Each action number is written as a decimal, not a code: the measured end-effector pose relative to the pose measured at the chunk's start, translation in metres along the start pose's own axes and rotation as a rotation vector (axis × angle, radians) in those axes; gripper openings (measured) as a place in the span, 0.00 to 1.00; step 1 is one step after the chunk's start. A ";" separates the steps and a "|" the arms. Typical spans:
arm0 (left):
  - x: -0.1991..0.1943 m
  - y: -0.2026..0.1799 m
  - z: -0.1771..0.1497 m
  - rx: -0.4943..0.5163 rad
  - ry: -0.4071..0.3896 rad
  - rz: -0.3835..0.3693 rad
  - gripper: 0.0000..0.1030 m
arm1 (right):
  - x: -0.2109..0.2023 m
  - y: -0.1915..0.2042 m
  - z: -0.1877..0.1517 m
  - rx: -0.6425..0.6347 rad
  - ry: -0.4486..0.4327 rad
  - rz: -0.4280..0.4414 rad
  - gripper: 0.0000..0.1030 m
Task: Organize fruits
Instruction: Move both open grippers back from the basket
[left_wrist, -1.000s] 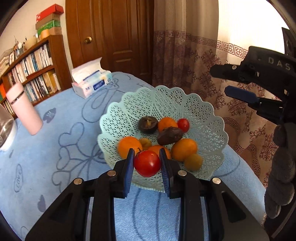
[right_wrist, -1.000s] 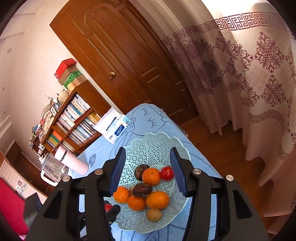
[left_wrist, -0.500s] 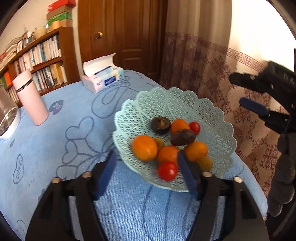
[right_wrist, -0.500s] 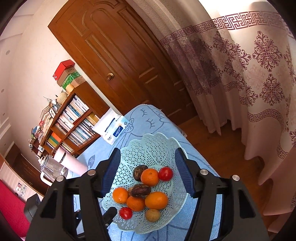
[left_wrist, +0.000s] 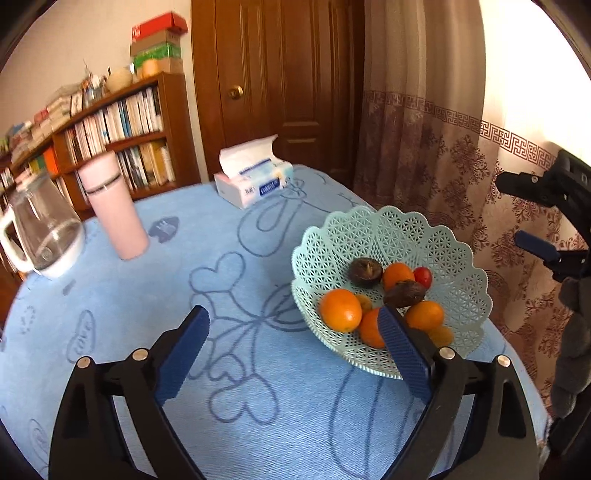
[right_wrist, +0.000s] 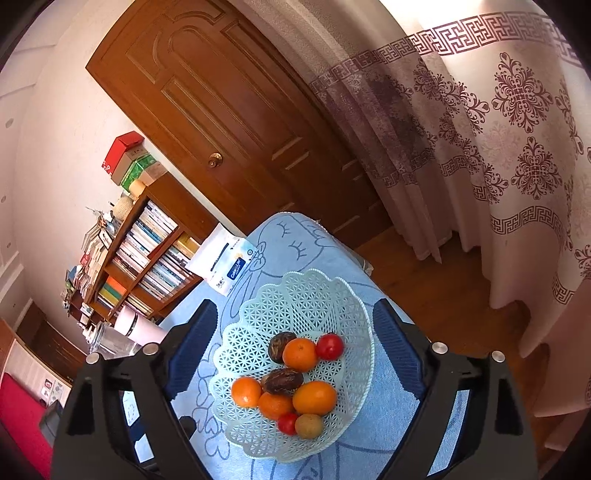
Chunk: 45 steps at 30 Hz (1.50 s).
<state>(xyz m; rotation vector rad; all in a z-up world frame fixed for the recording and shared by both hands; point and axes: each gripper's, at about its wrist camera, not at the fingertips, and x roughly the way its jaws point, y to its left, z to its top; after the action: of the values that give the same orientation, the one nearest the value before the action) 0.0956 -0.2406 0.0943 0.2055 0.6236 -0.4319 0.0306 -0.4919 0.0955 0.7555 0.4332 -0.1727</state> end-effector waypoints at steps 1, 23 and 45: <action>-0.004 -0.001 0.000 0.010 -0.010 0.011 0.89 | -0.001 0.001 0.000 -0.002 -0.001 0.001 0.86; -0.064 0.020 -0.002 0.017 -0.156 0.163 0.95 | -0.035 0.037 -0.014 -0.262 -0.045 -0.079 0.97; -0.078 0.013 -0.003 0.050 -0.202 0.206 0.95 | -0.007 0.062 -0.071 -0.656 0.145 -0.208 0.97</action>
<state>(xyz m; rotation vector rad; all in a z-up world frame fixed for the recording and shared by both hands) 0.0430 -0.2022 0.1394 0.2670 0.3892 -0.2655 0.0202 -0.3980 0.0911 0.0763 0.6624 -0.1572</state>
